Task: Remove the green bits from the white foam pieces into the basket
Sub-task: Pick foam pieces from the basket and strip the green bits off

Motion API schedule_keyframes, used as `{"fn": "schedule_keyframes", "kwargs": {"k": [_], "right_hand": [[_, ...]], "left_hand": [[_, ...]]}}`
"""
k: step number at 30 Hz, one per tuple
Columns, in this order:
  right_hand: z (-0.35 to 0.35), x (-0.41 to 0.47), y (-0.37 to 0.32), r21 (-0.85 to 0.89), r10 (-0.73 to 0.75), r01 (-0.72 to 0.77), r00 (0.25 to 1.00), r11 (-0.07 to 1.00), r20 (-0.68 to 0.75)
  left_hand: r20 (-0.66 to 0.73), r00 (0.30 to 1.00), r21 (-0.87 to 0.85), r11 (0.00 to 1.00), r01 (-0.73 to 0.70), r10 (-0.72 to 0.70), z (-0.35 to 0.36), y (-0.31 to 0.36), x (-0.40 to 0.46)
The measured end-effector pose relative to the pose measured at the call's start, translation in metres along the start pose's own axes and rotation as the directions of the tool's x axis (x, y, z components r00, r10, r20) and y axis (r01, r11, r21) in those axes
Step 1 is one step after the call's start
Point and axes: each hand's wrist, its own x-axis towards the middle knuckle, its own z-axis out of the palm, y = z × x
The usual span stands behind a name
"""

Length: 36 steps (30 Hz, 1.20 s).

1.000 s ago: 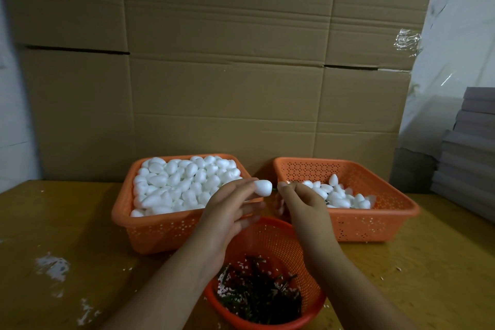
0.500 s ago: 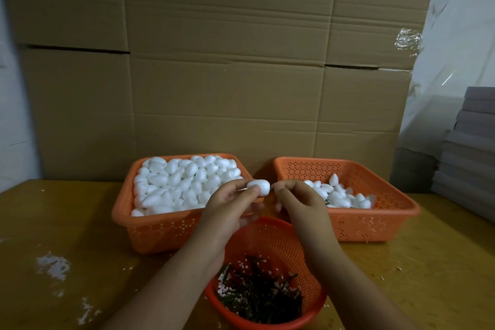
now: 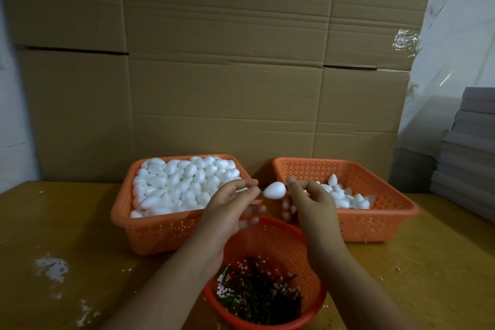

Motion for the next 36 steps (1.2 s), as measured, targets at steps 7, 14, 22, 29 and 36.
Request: {"fn": "schedule_keyframes", "kwargs": {"k": [7, 14, 22, 29, 36], "right_hand": [[-0.015, 0.008, -0.012, 0.116, -0.057, 0.084, 0.974, 0.990, -0.219], [-0.032, 0.022, -0.018, 0.220, -0.041, 0.133, 0.924, 0.966, -0.379], [-0.044, 0.028, -0.020, 0.338, 0.048, 0.076, 0.938, 0.938, -0.344], [-0.023, 0.015, -0.023, 0.123, 0.066, -0.055, 0.994, 0.991, -0.085], [0.010, -0.016, 0.015, -0.643, 0.035, 0.442, 0.807, 0.626, 0.590]], "left_hand": [[-0.040, 0.998, -0.001, 0.999, -0.045, 0.045, -0.003, 0.012, 0.001], [-0.084, 0.990, -0.010, 0.994, -0.111, 0.110, -0.012, 0.025, -0.002], [-0.173, 0.966, 0.078, 0.981, -0.178, 0.190, -0.021, 0.033, 0.003], [-0.218, 0.910, 0.447, 0.865, -0.228, 0.353, -0.044, 0.031, 0.018], [-0.009, 0.947, 0.987, 0.153, -0.043, 0.321, -0.067, 0.007, 0.025]]}}
